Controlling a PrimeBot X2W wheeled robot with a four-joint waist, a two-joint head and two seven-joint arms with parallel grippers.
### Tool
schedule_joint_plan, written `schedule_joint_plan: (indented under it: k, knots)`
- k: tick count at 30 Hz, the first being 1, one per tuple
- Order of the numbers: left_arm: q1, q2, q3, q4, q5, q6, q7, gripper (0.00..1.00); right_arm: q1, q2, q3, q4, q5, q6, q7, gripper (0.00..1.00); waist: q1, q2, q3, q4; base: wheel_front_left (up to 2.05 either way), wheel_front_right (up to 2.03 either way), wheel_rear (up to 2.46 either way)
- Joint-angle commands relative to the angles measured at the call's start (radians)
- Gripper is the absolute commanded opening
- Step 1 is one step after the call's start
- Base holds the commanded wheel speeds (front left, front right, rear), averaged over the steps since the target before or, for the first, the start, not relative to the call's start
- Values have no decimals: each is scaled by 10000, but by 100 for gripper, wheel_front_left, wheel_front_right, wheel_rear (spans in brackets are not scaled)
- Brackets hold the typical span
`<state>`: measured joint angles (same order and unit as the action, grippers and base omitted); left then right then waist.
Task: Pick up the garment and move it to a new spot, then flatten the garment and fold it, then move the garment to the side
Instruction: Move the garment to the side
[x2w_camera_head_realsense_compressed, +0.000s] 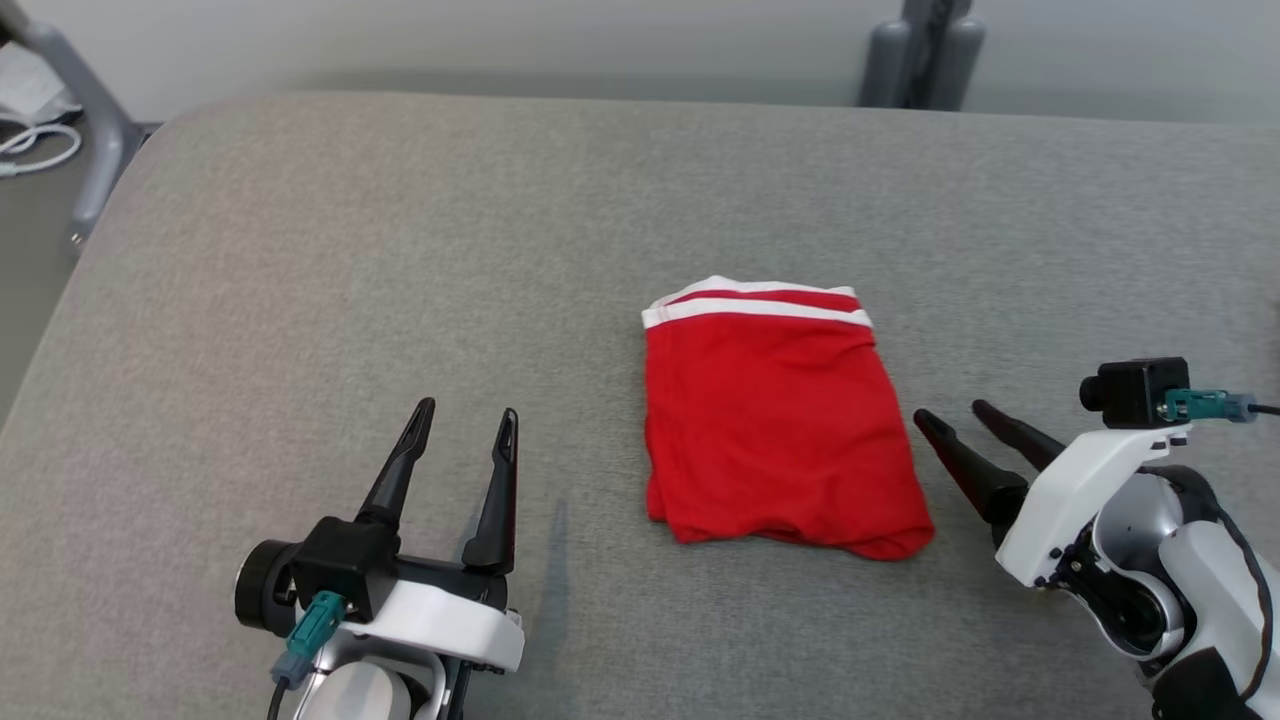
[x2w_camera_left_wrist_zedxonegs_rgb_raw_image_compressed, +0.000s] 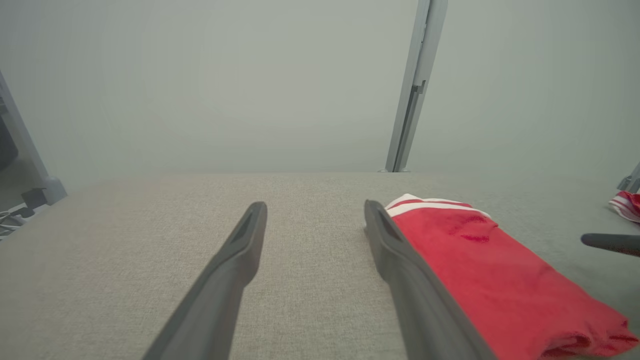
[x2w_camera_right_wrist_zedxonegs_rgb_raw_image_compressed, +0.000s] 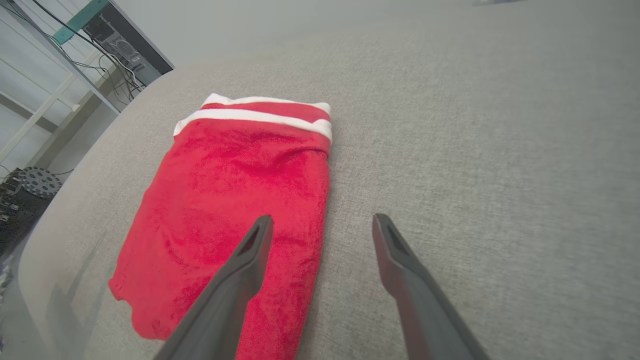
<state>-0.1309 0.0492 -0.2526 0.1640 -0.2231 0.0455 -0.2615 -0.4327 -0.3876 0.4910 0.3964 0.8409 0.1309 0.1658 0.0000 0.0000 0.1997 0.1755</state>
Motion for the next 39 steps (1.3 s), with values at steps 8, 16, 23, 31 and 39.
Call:
schedule_joint_plan:
  k: [8,16,23,31,39]
  knots:
    - [-309,35,-142,6,-179,81,-35,100,-803,-381,711,549,1850,-5,910,100,0,0,639,829,0,0,0]
    - [-489,36,-333,-15,-341,162,-35,100,-1331,-480,1328,1441,2576,-9,1440,100,0,0,833,1292,0,0,0]
    - [-548,38,-452,-54,-389,255,-35,100,-1574,-451,1942,1841,2793,-9,1557,0,0,0,914,1637,0,0,0]
    - [-463,36,-272,-77,-244,269,-35,100,-2000,-688,2625,2171,2242,-9,626,0,0,0,704,1610,0,0,0]
    - [-257,39,-226,-235,-35,137,-35,100,-2733,-1290,3868,2010,710,-7,-903,0,0,0,298,538,0,0,0]
